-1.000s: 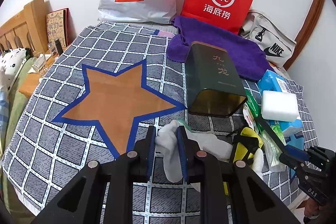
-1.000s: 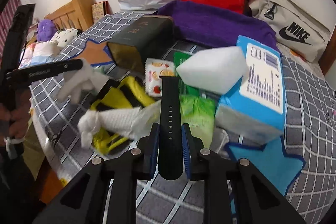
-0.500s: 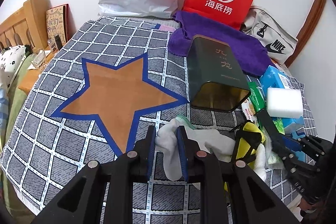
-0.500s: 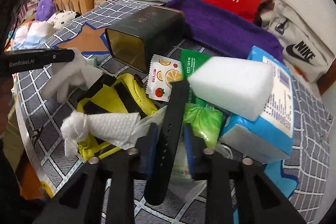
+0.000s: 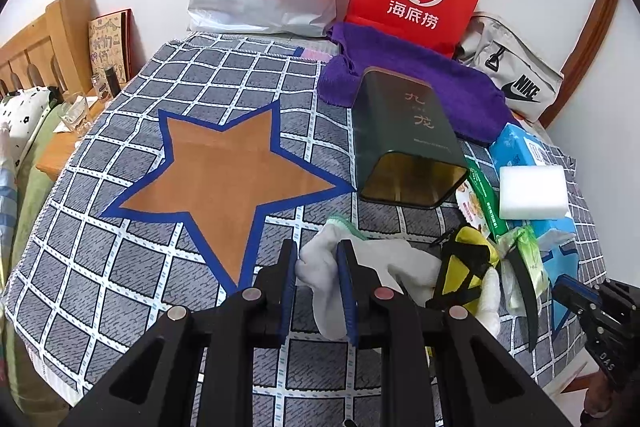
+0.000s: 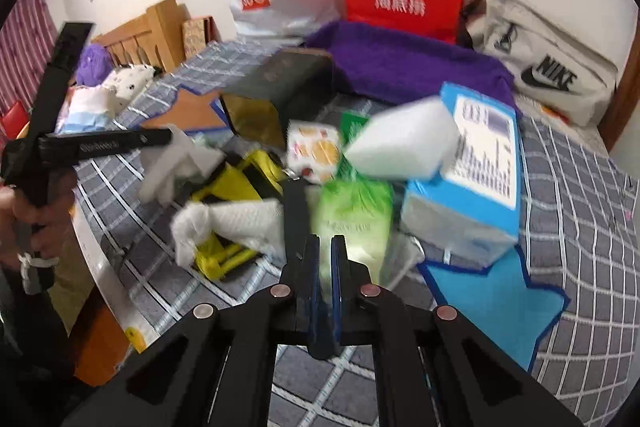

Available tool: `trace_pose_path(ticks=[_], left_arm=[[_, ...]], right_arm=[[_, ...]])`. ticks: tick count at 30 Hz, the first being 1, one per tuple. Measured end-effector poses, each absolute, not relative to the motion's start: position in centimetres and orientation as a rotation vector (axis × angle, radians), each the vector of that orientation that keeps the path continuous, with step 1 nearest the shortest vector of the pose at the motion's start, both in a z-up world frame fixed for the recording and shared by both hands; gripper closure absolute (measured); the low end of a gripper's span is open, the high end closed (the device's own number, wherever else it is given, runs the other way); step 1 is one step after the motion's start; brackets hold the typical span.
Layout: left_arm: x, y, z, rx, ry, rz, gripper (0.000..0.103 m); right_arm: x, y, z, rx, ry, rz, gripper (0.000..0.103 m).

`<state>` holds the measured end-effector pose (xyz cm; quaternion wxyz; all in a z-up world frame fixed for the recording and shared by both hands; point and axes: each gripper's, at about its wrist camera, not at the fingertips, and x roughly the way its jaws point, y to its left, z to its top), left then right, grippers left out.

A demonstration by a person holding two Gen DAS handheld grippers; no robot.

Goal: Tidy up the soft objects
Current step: 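Lift and carry the white cloth and black strap toward the purple towel with both tools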

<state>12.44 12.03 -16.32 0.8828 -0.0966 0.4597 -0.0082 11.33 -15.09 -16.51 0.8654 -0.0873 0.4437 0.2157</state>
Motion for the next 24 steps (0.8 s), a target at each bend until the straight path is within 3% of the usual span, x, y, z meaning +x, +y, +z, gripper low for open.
trace_pose_path(ticks=[4, 6, 8, 17, 20, 24], left_arm=[[12.2, 11.9, -16.3, -0.193, 0.961, -0.01, 0.083], [12.1, 11.8, -16.1, -0.189, 0.961, -0.01, 0.083], [11.9, 11.7, -16.0, -0.183, 0.96, -0.011, 0.083], [12.2, 11.6, -16.6, -0.174, 0.979, -0.009, 0.083], [12.3, 11.8, -16.6, -0.18, 0.98, -0.013, 0.083], [12.3, 11.9, -16.7, -0.181, 0.98, -0.015, 0.083]], right_arm=[[10.8, -14.8, -16.5, -0.168, 0.924, 0.49, 0.09], [10.2, -14.2, -16.4, -0.185, 0.909, 0.522, 0.072], [9.8, -13.8, -16.5, -0.21, 0.904, 0.539, 0.066], [9.8, -12.2, -19.7, -0.329, 0.952, 0.47, 0.066], [9.6, -11.9, -20.2, -0.38, 0.928, 0.444, 0.079], [9.4, -13.2, -19.7, -0.344, 0.935, 0.462, 0.083]])
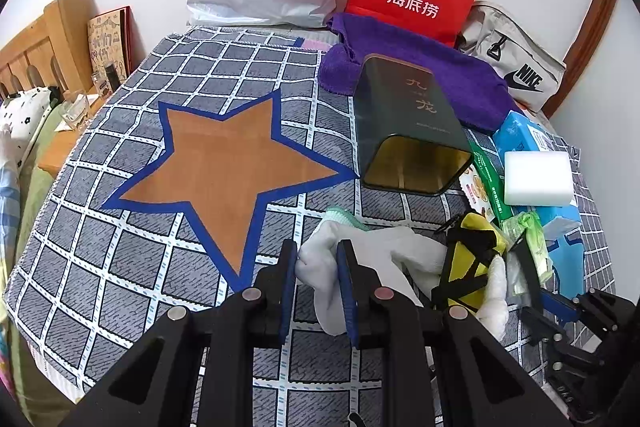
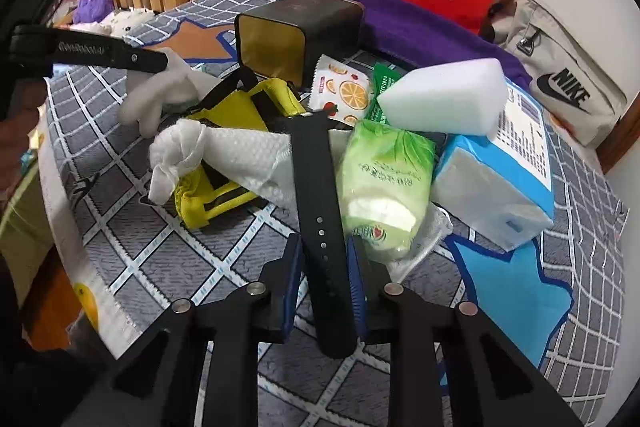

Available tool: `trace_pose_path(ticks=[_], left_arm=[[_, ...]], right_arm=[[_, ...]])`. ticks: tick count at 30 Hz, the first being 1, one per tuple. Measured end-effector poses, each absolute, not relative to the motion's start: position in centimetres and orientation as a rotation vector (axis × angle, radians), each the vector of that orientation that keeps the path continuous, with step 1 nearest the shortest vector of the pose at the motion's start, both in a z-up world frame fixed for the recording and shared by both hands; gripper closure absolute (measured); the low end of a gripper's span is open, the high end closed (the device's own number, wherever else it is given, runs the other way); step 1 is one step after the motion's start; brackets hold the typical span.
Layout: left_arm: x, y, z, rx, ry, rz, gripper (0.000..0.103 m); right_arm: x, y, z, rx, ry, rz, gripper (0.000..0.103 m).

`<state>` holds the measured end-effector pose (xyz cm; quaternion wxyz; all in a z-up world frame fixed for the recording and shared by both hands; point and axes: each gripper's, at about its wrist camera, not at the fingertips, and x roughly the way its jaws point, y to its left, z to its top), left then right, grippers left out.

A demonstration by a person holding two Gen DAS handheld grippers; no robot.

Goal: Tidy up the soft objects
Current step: 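Lift and carry the white cloth and black strap toward the purple towel with both tools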

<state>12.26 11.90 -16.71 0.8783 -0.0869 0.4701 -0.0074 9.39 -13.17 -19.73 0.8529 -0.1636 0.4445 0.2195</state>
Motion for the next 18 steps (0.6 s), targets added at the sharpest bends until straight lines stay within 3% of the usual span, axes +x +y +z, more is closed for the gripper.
trace_pose_path(ticks=[12, 18], left_arm=[[11.8, 11.8, -15.6, -0.195, 0.944, -0.026, 0.083], [11.3, 12.0, -13.9, -0.201, 0.905, -0.03, 0.088]], right_arm=[[7.3, -18.0, -17.8, -0.211, 0.914, 0.434, 0.083], [7.0, -20.7, -17.7, -0.167, 0.901, 0.385, 0.083]])
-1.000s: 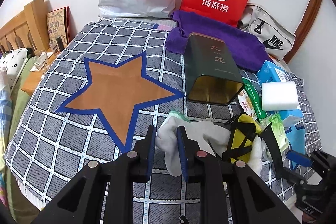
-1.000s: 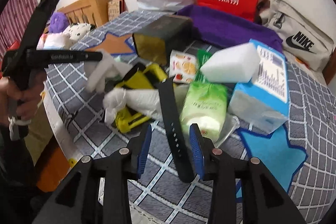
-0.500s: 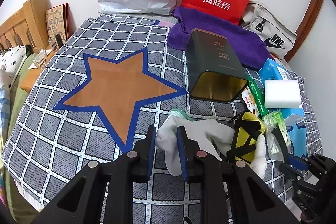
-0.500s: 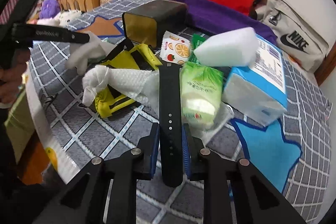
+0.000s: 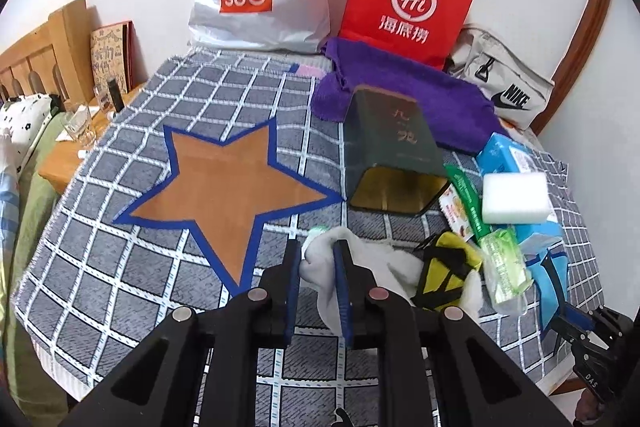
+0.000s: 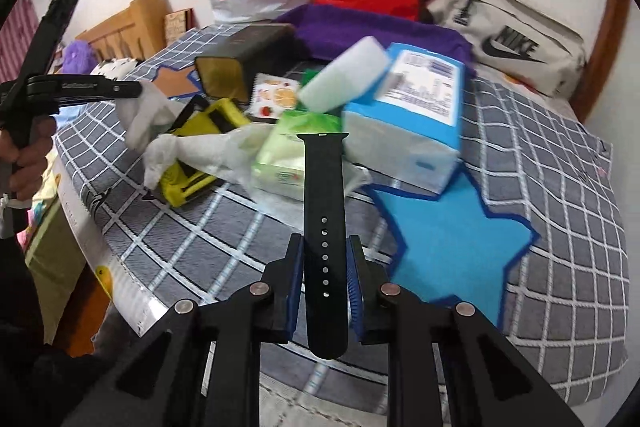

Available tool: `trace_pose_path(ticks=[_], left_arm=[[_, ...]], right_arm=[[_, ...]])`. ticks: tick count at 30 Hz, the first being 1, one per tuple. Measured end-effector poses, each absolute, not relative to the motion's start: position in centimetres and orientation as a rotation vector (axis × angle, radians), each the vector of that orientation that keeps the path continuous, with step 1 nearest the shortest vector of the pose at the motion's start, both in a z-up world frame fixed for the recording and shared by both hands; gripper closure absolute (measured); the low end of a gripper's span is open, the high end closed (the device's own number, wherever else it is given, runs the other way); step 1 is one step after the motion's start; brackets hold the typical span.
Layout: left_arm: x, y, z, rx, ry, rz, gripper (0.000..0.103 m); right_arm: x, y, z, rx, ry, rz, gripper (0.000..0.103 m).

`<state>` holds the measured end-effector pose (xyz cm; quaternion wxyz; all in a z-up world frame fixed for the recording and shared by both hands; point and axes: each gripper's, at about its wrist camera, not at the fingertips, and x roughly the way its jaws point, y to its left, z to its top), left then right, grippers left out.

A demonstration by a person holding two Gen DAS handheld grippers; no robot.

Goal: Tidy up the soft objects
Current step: 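Lift and carry the white cloth and black strap toward the purple towel with both tools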

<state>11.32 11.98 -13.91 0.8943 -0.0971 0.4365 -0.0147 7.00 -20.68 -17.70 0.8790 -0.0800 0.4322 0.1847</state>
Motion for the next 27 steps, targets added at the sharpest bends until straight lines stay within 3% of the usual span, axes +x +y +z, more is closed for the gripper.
trace_pose_path(ticks=[7, 27], left_arm=[[11.3, 11.0, -12.2, -0.175, 0.875, -0.043, 0.095], [11.2, 10.2, -4.6, -0.137, 0.733, -0.04, 0.096]], right_arm=[[7.1, -22.5, -17.2, -0.134, 0.885, 0.358, 0.083], [9.1, -23.1, -12.5, -0.098, 0.823, 0.341, 0.083]])
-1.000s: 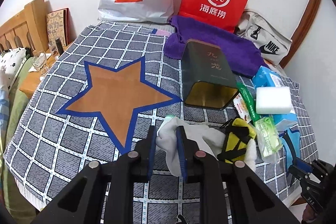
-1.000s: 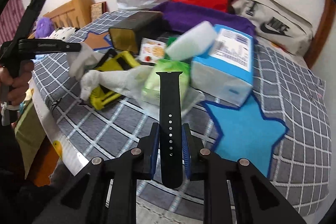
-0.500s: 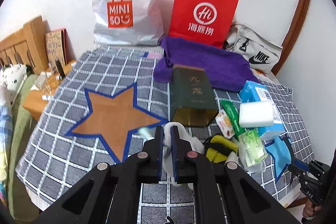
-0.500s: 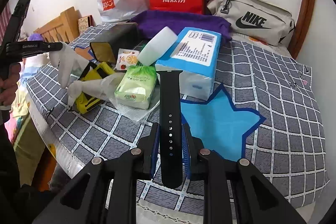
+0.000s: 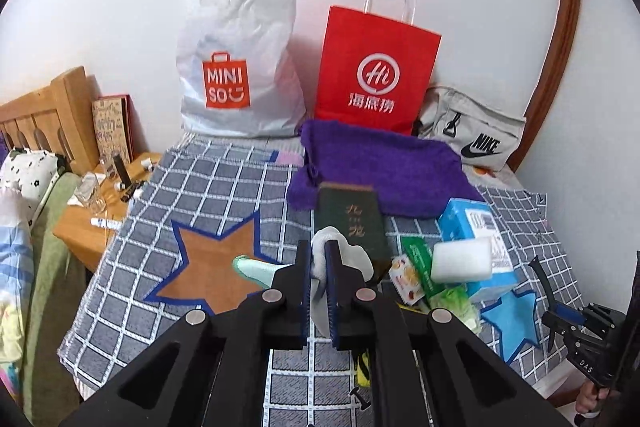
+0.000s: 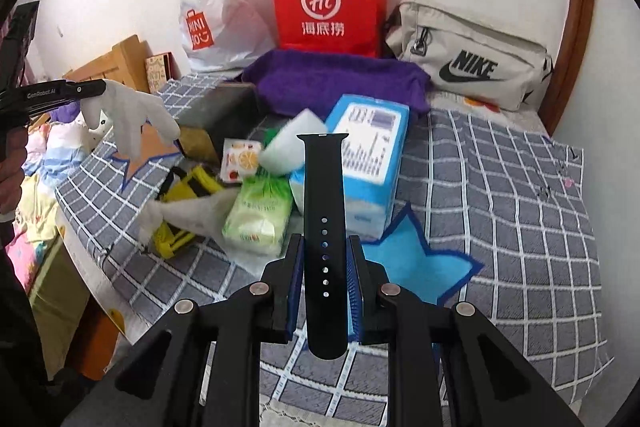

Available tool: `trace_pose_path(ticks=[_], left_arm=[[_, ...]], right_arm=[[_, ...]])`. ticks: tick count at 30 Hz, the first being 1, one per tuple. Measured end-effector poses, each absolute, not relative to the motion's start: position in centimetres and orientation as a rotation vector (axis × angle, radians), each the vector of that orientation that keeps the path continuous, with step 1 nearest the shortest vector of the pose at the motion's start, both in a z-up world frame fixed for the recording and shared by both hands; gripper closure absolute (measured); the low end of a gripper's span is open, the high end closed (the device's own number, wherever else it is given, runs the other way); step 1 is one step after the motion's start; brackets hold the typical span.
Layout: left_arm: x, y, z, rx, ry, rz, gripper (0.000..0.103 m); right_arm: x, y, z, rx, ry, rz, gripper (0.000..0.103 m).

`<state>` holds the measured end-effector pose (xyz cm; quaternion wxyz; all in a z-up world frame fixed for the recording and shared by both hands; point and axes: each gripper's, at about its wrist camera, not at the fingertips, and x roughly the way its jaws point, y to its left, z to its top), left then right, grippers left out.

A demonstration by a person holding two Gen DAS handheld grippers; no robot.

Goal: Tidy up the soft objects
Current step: 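Lift and carry the white cloth and black strap toward the purple towel with both tools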

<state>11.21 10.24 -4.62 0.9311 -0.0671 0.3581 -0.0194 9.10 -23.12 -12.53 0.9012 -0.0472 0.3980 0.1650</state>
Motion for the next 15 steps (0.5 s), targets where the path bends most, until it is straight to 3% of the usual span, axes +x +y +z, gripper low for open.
trace_pose_path(ticks=[15], left_arm=[[14.4, 9.0, -1.1, -0.12, 0.682, -0.055, 0.096]], right_arm=[[15.5, -23.2, -8.5, -0.058, 0.789, 0.288, 0.083]])
